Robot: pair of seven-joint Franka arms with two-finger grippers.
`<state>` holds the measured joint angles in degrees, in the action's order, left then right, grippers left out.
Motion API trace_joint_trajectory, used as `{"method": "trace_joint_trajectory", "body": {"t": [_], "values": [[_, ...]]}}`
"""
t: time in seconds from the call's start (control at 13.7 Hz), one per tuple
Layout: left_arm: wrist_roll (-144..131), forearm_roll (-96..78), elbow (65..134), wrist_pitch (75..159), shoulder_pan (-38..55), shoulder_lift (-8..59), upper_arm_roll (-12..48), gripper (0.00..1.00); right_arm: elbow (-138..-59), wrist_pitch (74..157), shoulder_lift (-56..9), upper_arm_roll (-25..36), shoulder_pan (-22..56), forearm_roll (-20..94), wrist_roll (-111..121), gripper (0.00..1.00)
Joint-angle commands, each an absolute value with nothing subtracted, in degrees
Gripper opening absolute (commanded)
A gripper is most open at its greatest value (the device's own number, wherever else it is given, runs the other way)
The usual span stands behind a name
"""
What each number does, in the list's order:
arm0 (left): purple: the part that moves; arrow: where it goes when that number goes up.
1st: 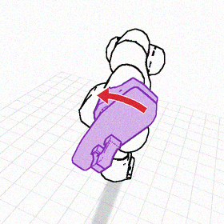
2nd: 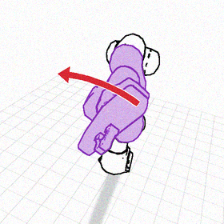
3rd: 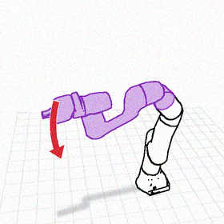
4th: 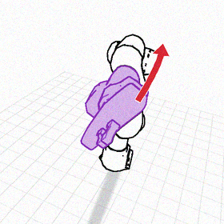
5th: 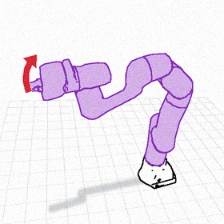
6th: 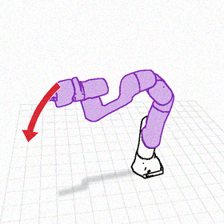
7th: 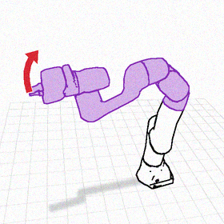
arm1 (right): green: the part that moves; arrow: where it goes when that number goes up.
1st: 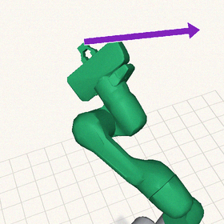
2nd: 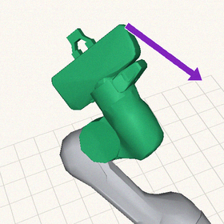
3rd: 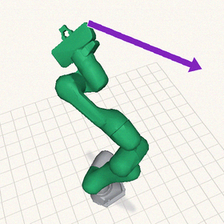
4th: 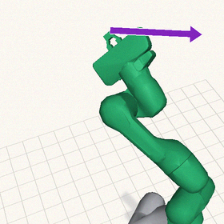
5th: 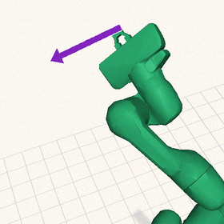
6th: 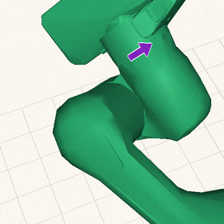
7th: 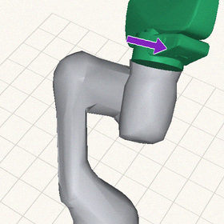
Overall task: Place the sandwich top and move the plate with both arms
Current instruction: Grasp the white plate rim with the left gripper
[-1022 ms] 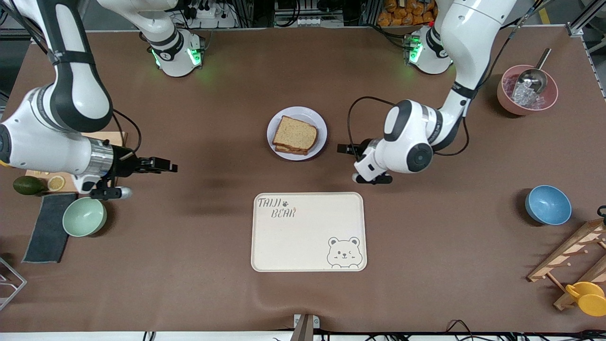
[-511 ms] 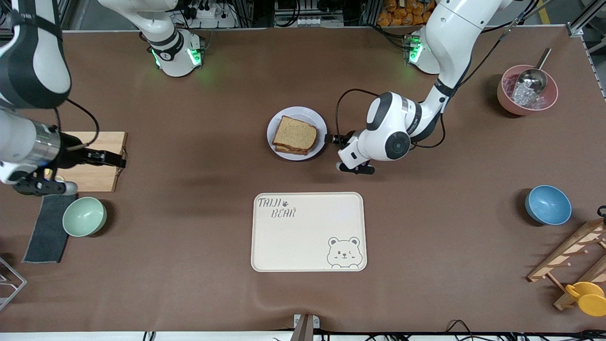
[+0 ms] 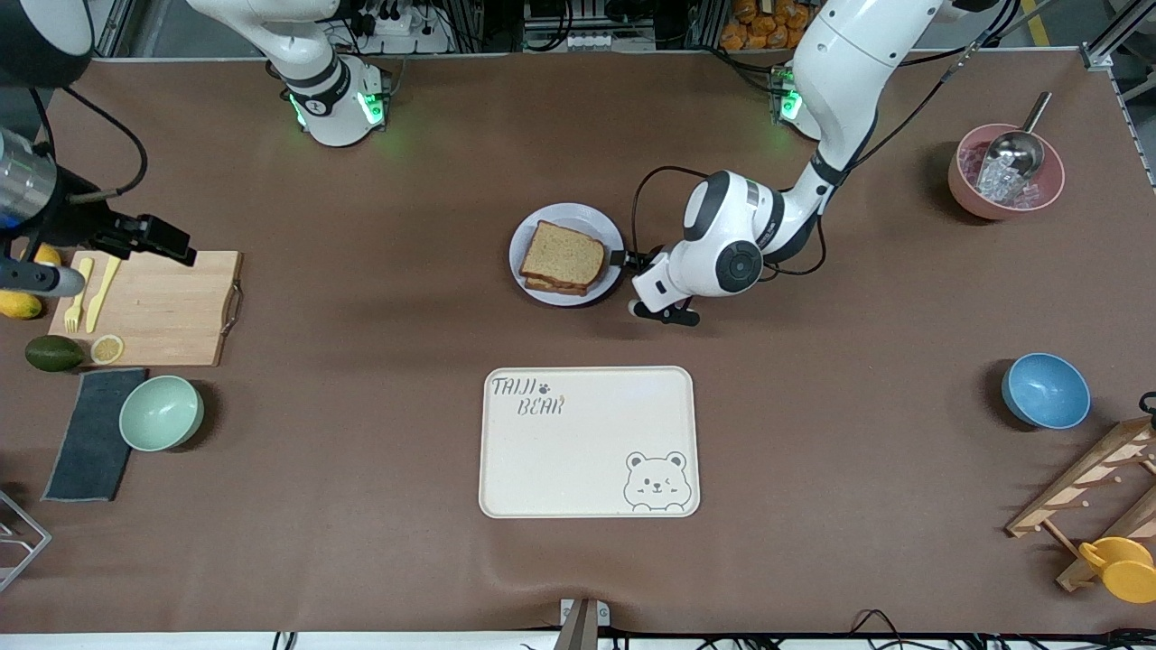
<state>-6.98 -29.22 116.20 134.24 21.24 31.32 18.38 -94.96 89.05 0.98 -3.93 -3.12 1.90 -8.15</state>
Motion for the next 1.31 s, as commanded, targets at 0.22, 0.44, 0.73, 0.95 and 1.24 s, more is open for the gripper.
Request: {"method": "trace_joint_trajectory", "body": {"t": [0.22,0.44,0.73,0.95,1.24], "values": [[-5.63,-31.81,117.07,139.12,22.23,32.34,19.6,1.0,-95.72,95.7,1.06,-4.4,-4.3,0.62,-7.48,1.0],[-5.63,-32.25,117.07,140.36,22.59,32.78,20.13,1.0,-92.12,95.98,-1.22,-4.39,-4.57,0.88,-7.82,1.0],[-5.63,-33.22,117.07,140.36,22.41,32.52,21.01,1.0,-90.53,95.63,-2.28,-4.39,-4.48,1.58,-7.56,1.0],[-5.63,-33.4,117.16,140.36,22.41,32.43,21.45,1.0,-90.97,94.49,-2.29,-4.39,-3.78,1.41,-7.38,1.0],[-5.63,-33.49,117.16,140.45,23.2,32.61,21.8,0.24,-91.05,93.08,-2.2,-4.39,-4.04,1.41,-7.12,1.0]]}}
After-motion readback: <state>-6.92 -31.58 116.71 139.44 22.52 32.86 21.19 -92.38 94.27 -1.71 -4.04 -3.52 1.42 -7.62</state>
